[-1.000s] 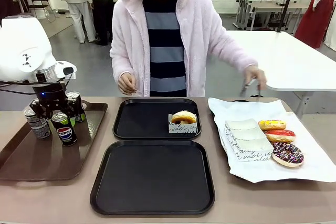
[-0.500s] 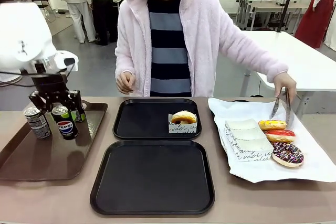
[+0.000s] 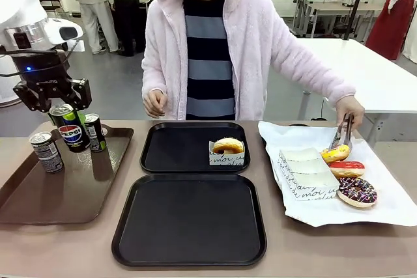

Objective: Set up donuts and drinks on trays.
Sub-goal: Pick up one Pepsi coke and place it on the Flat Tray.

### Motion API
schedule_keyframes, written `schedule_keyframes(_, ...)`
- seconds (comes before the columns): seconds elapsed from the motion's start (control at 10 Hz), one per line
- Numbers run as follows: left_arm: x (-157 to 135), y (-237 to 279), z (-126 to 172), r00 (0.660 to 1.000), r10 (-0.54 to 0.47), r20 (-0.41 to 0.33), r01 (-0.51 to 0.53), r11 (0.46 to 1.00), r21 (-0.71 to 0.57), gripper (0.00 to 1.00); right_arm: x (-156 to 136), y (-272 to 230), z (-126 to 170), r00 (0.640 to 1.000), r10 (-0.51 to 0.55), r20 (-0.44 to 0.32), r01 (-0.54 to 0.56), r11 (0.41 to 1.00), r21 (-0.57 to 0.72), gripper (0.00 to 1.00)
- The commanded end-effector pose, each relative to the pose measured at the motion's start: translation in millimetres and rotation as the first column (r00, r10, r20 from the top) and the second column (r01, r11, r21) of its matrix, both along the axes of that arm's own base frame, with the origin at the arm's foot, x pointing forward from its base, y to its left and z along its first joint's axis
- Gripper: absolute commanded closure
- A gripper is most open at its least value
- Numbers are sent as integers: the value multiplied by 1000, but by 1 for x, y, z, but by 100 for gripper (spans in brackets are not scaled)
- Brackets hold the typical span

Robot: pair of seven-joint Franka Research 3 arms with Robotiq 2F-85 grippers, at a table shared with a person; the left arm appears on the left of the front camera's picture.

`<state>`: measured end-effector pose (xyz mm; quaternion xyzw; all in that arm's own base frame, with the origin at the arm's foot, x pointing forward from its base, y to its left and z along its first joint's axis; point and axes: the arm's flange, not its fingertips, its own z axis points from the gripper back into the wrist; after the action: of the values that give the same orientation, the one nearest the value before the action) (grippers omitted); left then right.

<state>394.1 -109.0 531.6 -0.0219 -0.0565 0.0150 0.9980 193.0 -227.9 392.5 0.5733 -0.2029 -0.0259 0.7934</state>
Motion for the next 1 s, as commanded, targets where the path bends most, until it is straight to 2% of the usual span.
schedule_keyframes(0.0,2,-6,0,1000,-12,13,12,1000,2,100,1,-1,1,1000,-9,27,8,1000,16,0)
schedule_keyframes(0.1,2,-6,0,1000,-12,13,12,1000,2,100,1,-1,1,1000,-9,27,8,1000,16,0)
schedule_keyframes(0.2,0,2,-1,1000,1,-3,-1,1000,0,42,1,-1,1,1000,-9,27,8,1000,16,0)
schedule_keyframes(0.4,13,-41,-4,993,-83,80,81,996,22,42,1,-1,1,1000,-9,27,8,1000,16,0)
schedule_keyframes(0.9,59,-122,-43,983,-169,75,161,982,101,42,1,-1,1,1000,-9,27,8,1000,16,0)
